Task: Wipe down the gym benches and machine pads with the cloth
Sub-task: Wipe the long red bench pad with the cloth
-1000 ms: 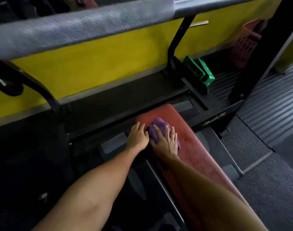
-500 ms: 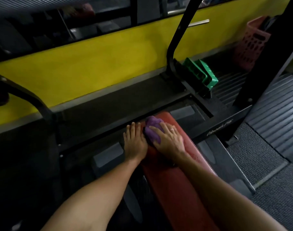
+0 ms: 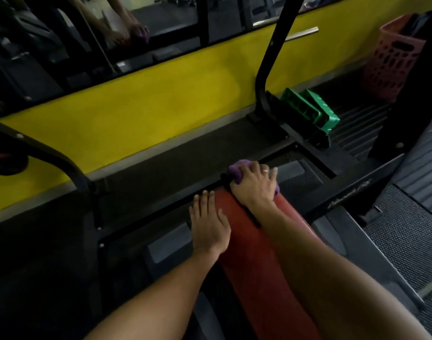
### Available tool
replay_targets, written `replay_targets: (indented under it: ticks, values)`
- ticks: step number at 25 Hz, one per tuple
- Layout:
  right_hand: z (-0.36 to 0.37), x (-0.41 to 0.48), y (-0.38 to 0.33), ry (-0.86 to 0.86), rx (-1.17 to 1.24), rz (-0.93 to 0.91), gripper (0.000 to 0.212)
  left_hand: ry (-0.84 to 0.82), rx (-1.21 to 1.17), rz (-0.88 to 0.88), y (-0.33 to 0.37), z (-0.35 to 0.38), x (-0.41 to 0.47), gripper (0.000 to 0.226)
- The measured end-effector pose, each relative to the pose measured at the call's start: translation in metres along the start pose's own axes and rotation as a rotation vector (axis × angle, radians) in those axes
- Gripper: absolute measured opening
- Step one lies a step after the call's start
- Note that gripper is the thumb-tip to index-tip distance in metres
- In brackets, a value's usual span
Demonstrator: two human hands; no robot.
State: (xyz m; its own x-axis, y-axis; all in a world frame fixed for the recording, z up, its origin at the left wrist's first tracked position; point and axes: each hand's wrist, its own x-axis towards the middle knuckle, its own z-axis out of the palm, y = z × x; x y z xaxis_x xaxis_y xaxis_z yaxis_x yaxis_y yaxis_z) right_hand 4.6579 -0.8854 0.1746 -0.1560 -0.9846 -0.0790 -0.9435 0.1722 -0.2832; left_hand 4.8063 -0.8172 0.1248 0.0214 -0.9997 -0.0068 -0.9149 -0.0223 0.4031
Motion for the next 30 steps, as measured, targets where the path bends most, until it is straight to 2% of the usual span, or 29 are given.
replay_targets:
  ticks: [2,4,6,9,12,14,18,20,23,27,30]
  values:
    - [0.009,-0.027,-0.014,-0.011,0.063,-0.162,0.051,0.012,0.073,0.028,-0.003,0.004,0.001,0.060]
    - [0.006,-0.061,-0.009,-0.085,0.123,-0.237,0.054,-0.007,0.107,0.060,-0.001,0.003,-0.001,0.062]
    - [0.003,-0.090,0.022,-0.070,0.058,-0.196,0.060,-0.004,0.072,0.051,0.002,-0.001,-0.004,0.061]
    - [-0.002,-0.109,0.065,0.087,-0.023,-0.027,0.070,-0.009,0.140,0.046,0.005,-0.008,-0.003,0.060]
    - [-0.013,-0.070,0.060,-0.026,0.103,0.237,0.081,-0.042,0.137,0.145,0.014,-0.013,0.001,0.057]
    - [-0.019,-0.047,0.043,-0.086,0.160,0.338,0.089,-0.053,0.113,0.222,0.018,-0.015,0.010,0.054]
    - [-0.020,-0.099,0.067,-0.089,-0.024,0.236,0.099,-0.097,0.093,0.412,0.036,-0.005,0.029,0.058]
    - [-0.025,-0.141,0.092,-0.069,-0.055,0.284,0.100,-0.117,0.023,0.444,0.046,0.002,0.031,0.067]
    - [-0.023,-0.171,0.103,-0.043,-0.072,0.334,0.100,-0.121,0.074,0.532,0.051,0.008,0.022,0.064]
    - [-0.017,-0.128,0.084,-0.044,0.037,0.347,0.089,-0.109,0.187,0.538,0.053,0.010,0.021,0.061]
    - [-0.024,-0.072,0.079,-0.146,0.138,0.314,0.081,-0.109,0.202,0.536,0.050,0.014,0.023,0.059]
